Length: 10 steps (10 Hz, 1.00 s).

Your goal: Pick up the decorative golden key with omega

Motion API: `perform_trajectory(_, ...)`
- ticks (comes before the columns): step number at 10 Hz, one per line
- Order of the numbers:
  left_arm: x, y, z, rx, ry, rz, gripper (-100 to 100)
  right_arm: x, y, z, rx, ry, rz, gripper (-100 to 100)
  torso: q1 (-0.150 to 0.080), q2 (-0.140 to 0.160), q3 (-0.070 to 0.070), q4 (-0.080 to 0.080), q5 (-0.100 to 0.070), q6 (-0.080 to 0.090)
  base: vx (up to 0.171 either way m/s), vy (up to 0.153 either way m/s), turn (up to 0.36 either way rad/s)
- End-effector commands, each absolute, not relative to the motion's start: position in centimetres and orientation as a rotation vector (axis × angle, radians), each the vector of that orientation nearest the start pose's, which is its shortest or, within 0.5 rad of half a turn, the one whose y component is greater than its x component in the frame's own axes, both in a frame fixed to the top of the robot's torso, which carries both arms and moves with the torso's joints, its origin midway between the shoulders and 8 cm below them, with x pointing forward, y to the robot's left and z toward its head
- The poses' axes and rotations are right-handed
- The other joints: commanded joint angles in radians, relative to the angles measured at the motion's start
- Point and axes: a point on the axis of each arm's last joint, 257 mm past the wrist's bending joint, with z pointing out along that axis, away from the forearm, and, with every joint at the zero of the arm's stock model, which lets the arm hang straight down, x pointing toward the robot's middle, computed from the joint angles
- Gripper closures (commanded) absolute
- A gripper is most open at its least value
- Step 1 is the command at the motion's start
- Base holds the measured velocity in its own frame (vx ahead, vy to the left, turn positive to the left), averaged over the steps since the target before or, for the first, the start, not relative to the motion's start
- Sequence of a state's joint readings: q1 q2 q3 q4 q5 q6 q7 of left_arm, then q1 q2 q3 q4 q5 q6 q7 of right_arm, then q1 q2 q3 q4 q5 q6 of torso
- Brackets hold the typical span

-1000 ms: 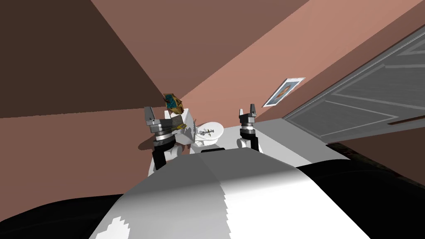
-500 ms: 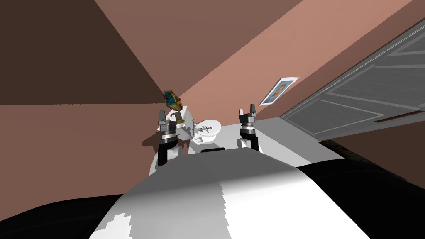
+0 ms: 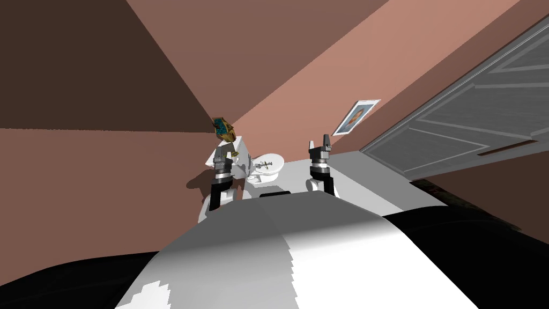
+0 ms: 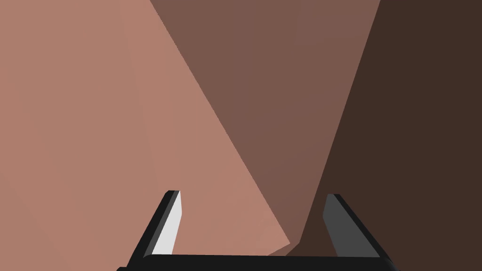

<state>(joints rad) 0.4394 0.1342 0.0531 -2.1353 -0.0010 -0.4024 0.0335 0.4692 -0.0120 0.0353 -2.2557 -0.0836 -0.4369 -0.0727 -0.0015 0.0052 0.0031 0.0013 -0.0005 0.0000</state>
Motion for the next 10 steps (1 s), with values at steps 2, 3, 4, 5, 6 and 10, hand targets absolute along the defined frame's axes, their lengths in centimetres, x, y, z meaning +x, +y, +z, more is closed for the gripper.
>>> perform_trajectory(2, 39.9, 30.4, -6.9, -0.784, 0.877, -1.210, -100, 36.2, -27.4, 1.1, 0.784, 0.592, 1.455, 0, 0.001, 0.000, 0.000, 0.000, 0.000, 0.000, -0.078, -0.018, -0.003)
perform_trajectory(3, 40.2, 30.5, -7.7, -0.800, 0.888, -1.204, -100, 36.2, -27.4, 1.1, 0.784, 0.592, 1.455, 0, 0.000, 0.000, 0.000, 0.000, 0.000, 0.000, -0.066, -0.012, -0.002)
perform_trajectory(4, 40.6, 30.8, -9.1, -0.827, 0.911, -1.192, -100, 36.2, -27.4, 1.1, 0.784, 0.592, 1.455, 0, 0.001, -0.001, 0.000, 0.000, 0.000, 0.000, -0.033, 0.014, -0.006)
perform_trajectory(5, 40.9, 30.8, -9.8, -0.839, 0.922, -1.187, -100, 36.2, -27.4, 1.1, 0.784, 0.593, 1.455, 0, 0.002, -0.002, -0.001, 0.000, 0.000, 0.000, -0.017, 0.027, -0.006)
perform_trajectory(6, 41.2, 31.0, -11.2, -0.862, 0.946, -1.176, -100, 36.2, -27.4, 1.1, 0.784, 0.593, 1.455, 0, 0.003, -0.004, -0.002, -0.001, 0.001, 0.000, 0.005, 0.041, -0.008)
perform_trajectory(10, 42.3, 31.4, -16.1, -0.959, 1.013, -1.156, -100, 36.2, -27.4, 1.1, 0.784, 0.593, 1.455, 0, 0.009, -0.010, -0.006, -0.002, 0.002, 0.000, 0.058, 0.096, -0.012)
